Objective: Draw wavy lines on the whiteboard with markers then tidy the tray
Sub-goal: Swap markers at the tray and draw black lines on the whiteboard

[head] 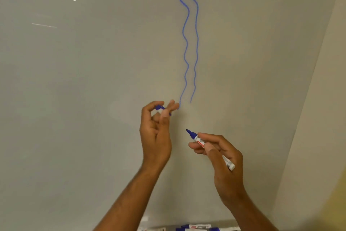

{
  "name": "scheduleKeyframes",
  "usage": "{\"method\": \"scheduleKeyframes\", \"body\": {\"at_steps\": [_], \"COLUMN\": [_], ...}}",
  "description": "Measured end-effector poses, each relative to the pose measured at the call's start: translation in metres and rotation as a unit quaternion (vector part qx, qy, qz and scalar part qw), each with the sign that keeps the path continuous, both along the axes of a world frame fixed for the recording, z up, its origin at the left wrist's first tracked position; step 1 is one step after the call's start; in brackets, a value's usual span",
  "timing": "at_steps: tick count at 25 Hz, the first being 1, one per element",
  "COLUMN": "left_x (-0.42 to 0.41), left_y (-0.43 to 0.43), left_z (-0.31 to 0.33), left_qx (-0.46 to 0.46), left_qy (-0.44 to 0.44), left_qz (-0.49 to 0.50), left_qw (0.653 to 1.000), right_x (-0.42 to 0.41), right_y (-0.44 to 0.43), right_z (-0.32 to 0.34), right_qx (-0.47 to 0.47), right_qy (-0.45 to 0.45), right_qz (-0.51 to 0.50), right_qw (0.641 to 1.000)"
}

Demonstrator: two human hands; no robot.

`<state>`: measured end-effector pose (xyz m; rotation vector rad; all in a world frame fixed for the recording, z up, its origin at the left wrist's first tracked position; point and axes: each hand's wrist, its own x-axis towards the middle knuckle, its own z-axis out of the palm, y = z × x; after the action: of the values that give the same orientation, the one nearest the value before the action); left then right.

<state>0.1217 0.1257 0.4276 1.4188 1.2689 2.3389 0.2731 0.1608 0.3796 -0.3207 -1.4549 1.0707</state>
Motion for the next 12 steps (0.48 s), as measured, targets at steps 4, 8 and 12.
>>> {"method": "scheduleKeyframes", "body": {"at_steps": [4,8,12], "left_x": [0.026,0.04,0.046], "left_y": [-0.01,-0.024,-0.036], "left_z": [-0.03,-0.051,-0.064], "left_qx": [-0.049,-0.082,-0.084], "left_qy": [-0.187,-0.326,-0.388], "left_qz": [-0.102,-0.191,-0.224], "left_qw": [0.976,0.922,0.89], "right_x": [-0.003,-0.003,0.0], "right_y": [-0.017,-0.027,-0.034], "right_z": [-0.015,-0.031,-0.049], "right_qx": [-0.007,-0.004,-0.024], "right_qy": [-0.002,-0.025,-0.052], "right_qz": [0.023,0.01,0.014], "right_qw": [1.0,1.0,0.998]}}
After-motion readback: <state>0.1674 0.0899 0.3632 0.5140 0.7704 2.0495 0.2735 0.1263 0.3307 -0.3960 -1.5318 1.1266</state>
